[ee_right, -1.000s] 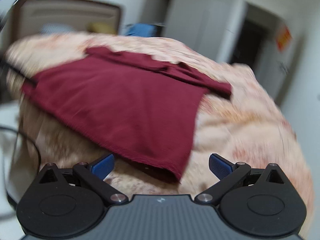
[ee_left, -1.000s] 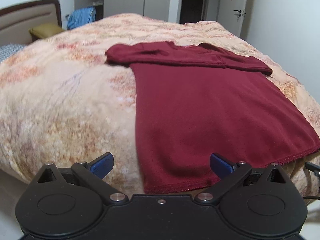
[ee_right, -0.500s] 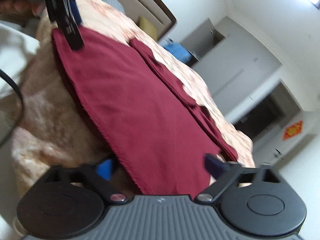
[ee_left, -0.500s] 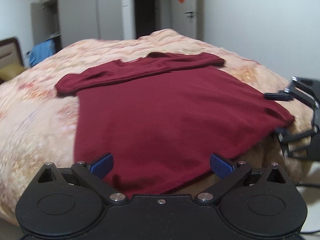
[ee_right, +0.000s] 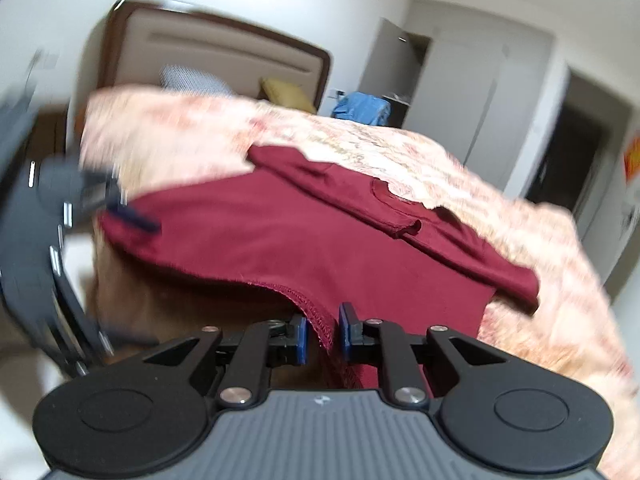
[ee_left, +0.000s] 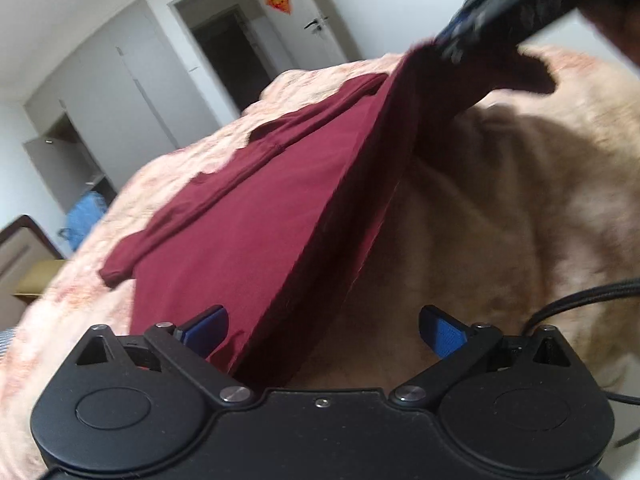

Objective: Fold small clothes

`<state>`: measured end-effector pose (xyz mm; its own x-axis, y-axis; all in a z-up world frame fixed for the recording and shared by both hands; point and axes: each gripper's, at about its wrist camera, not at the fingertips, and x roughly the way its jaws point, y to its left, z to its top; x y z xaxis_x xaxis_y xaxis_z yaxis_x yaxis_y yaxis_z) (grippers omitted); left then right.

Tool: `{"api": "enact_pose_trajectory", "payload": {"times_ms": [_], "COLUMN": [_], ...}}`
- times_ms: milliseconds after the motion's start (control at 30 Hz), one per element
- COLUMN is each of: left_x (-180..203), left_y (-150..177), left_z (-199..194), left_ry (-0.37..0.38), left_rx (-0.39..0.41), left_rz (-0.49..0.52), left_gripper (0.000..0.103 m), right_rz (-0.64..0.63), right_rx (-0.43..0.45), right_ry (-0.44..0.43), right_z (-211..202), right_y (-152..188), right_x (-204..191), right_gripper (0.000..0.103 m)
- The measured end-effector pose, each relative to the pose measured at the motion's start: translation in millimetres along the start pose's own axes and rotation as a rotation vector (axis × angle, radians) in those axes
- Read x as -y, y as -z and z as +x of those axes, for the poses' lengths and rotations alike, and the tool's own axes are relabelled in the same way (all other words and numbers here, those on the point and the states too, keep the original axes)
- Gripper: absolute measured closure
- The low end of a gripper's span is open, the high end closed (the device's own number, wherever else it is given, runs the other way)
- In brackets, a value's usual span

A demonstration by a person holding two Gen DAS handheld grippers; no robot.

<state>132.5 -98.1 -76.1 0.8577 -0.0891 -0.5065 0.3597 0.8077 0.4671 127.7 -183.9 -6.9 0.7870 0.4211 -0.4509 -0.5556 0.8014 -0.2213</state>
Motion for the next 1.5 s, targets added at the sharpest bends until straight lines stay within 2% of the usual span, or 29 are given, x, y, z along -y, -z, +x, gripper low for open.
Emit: {"api": "enact_pose_trajectory", "payload": {"times_ms": [67, 133, 300, 367, 400, 467, 567, 633, 833, 933, 1000, 1067, 1100, 1133, 1167, 1200, 1400, 1500], "left_x": [-6, -15, -40, -52, -56, -64, -71, -76, -98, -104, -103, -101, -100, -98, -98, -96, -102, -103], "left_y": [1, 4, 20, 24, 26, 29, 30, 27, 12, 6, 3, -1, -2, -3, -5, -6, -12, -13], "left_z": [2, -1, -8, -13, -15, -22, -27, -29, -32, -36, -40, -45, -48, -51, -53, -57, -90, -118], "left_ry": [-0.025, -0.038, -0.094, -0.099, -0.099, -0.097, -0.089, -0.080, -0.033, -0.035, -0.052, -0.061, -0.063, -0.070, -0.082, -0.094, -0.118, -0.140], "left_rx": [-0.001, 0.004, 0.007, 0.015, 0.027, 0.064, 0.100, 0.107, 0.125, 0.151, 0.173, 0.191, 0.198, 0.205, 0.213, 0.222, 0.290, 0.335], "left_rz": [-0.007, -0.025, -0.068, -0.102, -0.115, -0.127, -0.119, -0.134, -0.280, -0.291, -0.261, -0.237, -0.229, -0.222, -0.214, -0.205, -0.247, -0.228], "left_gripper": [0.007, 0.011, 0.036, 0.052, 0.054, 0.068, 0.081, 0.086, 0.091, 0.092, 0.095, 0.097, 0.098, 0.098, 0.098, 0.098, 0.099, 0.099], "right_rz": [0.085, 0.114, 0.112, 0.112, 0.112, 0.114, 0.096, 0.054, -0.106, -0.224, -0.308, -0.378, -0.400, -0.413, -0.417, -0.413, -0.332, -0.323], "right_rx": [0.004, 0.013, 0.003, -0.001, -0.004, -0.011, -0.025, -0.043, -0.104, -0.118, -0.133, -0.132, -0.124, -0.113, -0.101, -0.084, 0.079, 0.154], "right_ry": [-0.025, -0.024, -0.006, -0.003, 0.000, 0.005, 0.021, 0.045, 0.089, 0.131, 0.198, 0.263, 0.287, 0.311, 0.338, 0.362, 0.455, 0.490], "right_z": [-2, -4, -6, -7, -6, -5, -6, -5, -1, 3, 8, 10, 9, 8, 6, 3, -34, -56], "right_y": [-7, -9, -5, 1, 3, 7, 14, 19, 39, 50, 59, 65, 67, 68, 67, 66, 48, 40], "right_x": [15, 24, 28, 24, 23, 20, 14, 7, -20, -36, -46, -54, -56, -57, -58, -57, -50, -53], "right_gripper": [0.085, 0.085, 0.085, 0.085, 0.084, 0.085, 0.082, 0.068, 0.039, 0.035, 0.035, 0.036, 0.048, 0.075, 0.090, 0.095, 0.097, 0.097]}}
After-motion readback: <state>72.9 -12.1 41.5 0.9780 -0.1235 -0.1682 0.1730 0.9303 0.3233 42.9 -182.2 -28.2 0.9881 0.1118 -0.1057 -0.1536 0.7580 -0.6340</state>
